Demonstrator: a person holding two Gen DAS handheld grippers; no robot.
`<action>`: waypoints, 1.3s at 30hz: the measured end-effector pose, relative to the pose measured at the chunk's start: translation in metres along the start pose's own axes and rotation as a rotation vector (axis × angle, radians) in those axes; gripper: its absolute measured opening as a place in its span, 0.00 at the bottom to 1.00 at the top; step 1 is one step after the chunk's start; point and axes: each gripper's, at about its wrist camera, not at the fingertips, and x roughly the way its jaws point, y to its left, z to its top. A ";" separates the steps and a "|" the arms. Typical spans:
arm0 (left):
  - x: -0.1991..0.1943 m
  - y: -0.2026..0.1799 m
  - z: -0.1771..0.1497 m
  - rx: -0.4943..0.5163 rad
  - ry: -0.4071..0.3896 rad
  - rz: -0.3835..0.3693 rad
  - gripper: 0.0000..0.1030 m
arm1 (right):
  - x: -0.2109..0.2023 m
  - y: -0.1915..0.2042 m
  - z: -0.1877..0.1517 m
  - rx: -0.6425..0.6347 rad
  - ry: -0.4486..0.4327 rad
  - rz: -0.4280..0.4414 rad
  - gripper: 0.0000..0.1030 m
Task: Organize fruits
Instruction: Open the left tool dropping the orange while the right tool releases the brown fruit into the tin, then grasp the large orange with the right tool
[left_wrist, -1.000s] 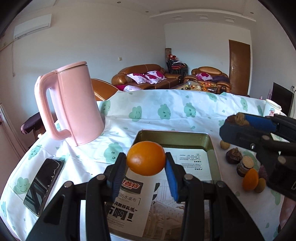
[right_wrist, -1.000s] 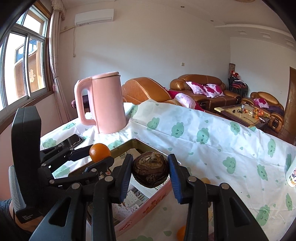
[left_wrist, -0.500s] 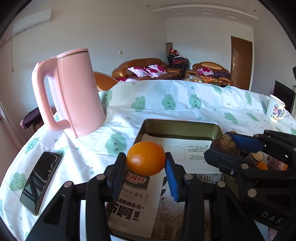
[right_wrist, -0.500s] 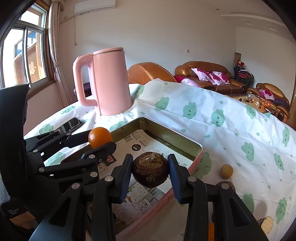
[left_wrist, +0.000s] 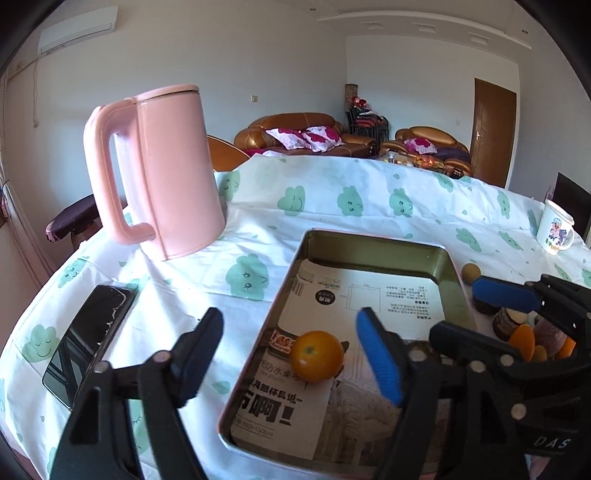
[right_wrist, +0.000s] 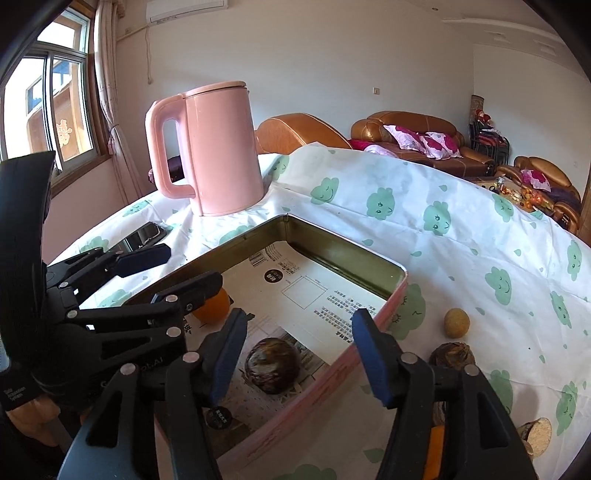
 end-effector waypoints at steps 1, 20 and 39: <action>-0.006 -0.002 0.000 0.004 -0.018 0.001 0.86 | -0.009 -0.002 -0.002 -0.002 -0.014 -0.011 0.65; -0.048 -0.135 -0.014 0.217 -0.040 -0.224 0.92 | -0.106 -0.125 -0.098 0.207 0.055 -0.269 0.66; -0.032 -0.195 -0.015 0.283 0.009 -0.324 0.92 | -0.111 -0.153 -0.113 0.331 0.022 -0.312 0.47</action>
